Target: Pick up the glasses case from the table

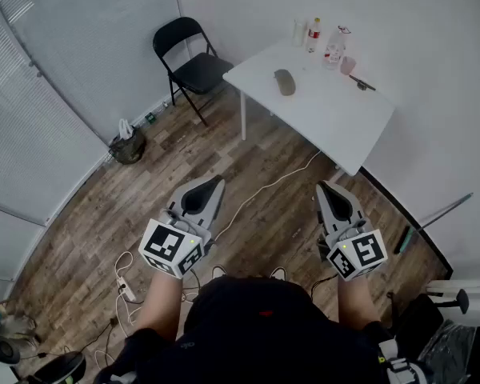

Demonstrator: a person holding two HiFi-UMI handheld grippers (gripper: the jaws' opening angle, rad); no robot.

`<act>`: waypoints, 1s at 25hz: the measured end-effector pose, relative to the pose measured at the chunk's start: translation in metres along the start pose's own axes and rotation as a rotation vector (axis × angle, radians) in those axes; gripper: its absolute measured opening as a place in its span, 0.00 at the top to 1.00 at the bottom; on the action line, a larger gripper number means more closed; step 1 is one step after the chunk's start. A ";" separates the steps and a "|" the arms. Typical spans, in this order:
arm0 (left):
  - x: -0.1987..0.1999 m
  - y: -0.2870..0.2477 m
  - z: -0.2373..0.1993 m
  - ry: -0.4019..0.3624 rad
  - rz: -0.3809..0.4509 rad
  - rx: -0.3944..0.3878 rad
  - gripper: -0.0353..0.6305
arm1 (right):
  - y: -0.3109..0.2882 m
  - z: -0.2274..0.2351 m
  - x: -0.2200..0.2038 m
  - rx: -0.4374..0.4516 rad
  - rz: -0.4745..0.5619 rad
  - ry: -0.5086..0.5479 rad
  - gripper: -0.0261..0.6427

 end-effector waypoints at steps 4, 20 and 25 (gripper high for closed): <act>0.001 0.002 -0.005 0.001 0.000 0.003 0.91 | -0.004 -0.002 0.001 0.007 -0.002 0.002 0.93; -0.004 0.014 -0.013 0.015 -0.002 0.017 0.91 | -0.012 -0.016 0.005 0.059 0.003 0.000 0.93; -0.009 0.029 -0.032 0.029 0.004 0.033 0.91 | -0.024 -0.024 0.003 0.039 -0.015 -0.021 0.93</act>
Point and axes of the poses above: the fingertips, and each gripper's own axes: y backward along the fingers, z to its right, x out of its top, the point moved 5 cm from there along y, backward along the fingers, and after that the axes turned 8 degrees about -z, right-handed, at the moved point
